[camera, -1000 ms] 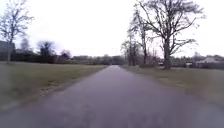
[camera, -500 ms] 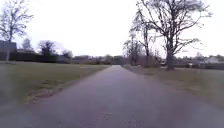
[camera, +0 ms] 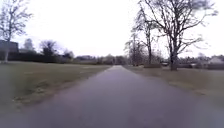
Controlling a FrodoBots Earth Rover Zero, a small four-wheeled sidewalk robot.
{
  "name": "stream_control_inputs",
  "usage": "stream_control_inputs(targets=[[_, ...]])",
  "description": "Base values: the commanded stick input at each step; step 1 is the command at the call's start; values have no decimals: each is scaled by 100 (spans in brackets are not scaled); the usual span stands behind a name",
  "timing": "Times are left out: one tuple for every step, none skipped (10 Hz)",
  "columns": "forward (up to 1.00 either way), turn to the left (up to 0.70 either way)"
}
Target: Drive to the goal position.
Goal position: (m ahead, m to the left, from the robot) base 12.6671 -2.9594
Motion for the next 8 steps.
stream_control_inputs(targets=[[100,0],[100,0],[100,0],[100,0],[100,0],[100,0],[100,0],[100,0]])
